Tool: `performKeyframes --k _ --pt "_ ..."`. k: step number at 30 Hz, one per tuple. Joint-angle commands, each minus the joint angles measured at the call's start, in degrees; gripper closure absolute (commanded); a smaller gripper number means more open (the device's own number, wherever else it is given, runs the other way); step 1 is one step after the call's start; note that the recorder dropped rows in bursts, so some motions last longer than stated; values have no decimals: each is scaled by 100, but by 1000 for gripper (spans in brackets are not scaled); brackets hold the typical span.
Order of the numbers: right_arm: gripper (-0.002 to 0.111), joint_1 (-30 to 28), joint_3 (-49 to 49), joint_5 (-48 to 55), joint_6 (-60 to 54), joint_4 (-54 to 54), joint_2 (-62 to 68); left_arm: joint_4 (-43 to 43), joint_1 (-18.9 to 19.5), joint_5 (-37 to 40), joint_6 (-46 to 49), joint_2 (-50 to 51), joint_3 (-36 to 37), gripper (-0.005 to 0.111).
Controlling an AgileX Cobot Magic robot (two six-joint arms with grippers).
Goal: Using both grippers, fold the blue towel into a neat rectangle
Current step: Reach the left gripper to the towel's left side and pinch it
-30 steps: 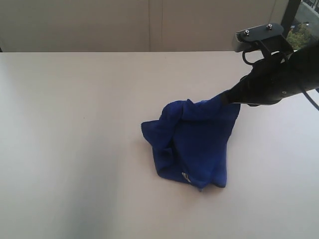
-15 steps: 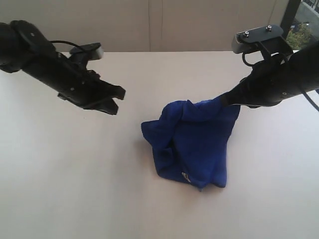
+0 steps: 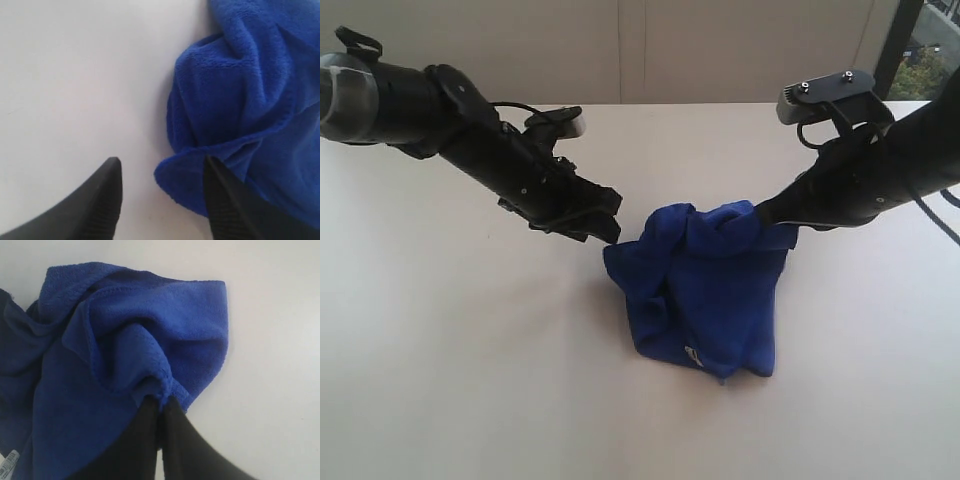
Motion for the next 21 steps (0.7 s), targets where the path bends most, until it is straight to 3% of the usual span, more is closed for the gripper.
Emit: performKeyframes --k 1,14,21 --pt "108 7 -18 21 24 28 -7 -936 -28 116 801 137 -22 52" --pt "108 7 -18 77 24 28 -7 -1071 -28 368 1160 375 -22 52" --pt "108 7 -18 77 24 28 -7 -1059 -28 636 1291 375 -22 75"
